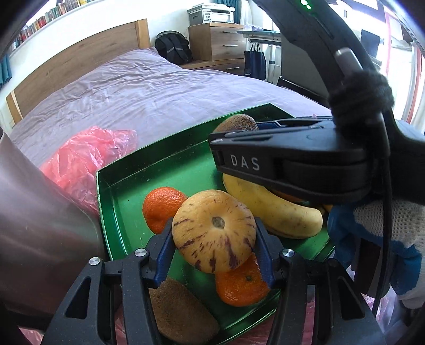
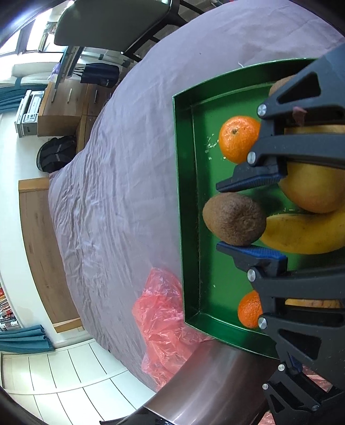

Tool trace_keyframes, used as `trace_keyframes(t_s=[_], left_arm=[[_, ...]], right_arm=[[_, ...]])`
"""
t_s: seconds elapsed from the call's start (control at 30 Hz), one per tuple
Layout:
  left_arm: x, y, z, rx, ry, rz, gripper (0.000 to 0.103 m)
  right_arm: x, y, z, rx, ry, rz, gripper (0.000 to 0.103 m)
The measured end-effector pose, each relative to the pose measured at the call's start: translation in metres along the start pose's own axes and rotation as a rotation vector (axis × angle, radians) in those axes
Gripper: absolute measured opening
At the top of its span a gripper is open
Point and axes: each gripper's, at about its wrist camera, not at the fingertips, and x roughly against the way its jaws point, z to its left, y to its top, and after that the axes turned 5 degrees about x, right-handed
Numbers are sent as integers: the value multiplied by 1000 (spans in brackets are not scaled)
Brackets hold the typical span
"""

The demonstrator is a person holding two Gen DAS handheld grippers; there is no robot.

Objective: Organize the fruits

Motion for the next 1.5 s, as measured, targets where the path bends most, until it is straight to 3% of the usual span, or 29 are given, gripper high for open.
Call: trace_keyframes(t_s=[0.33,0.43,0.6,0.77,0.87,0.93,1.03,1.17,1.37,1.5], left_arm=[[9,-2,-5,3,2,20,51],[24,0,-6,13,-2,4,57],[50,-5,-7,31,-11,-13,63],[87,-21,-6,32,-23,-29,66],[114,-37,-3,39,-23,-39,78],[132,-47,2,37,-5,-45,80],[157,-65,15,59,28,-49,83],[184,-87,40,128,76,-58,83],[228,-119,74,217,209,-124,84],[245,-135,89,263,250,-139,89]], right_arm=[[17,-3,-5,-17,-10,3,50],[30,-7,-6,-29,-13,-9,64],[65,-15,-2,-37,-23,-36,71],[103,-30,9,-30,-41,-45,88],[126,-46,20,-33,-51,-33,95],[140,-58,31,-27,-47,-28,95],[159,-75,51,-12,-47,-23,103],[183,-97,83,-6,-13,-27,103],[212,-114,129,19,6,-71,103],[223,-123,146,5,15,-83,103]])
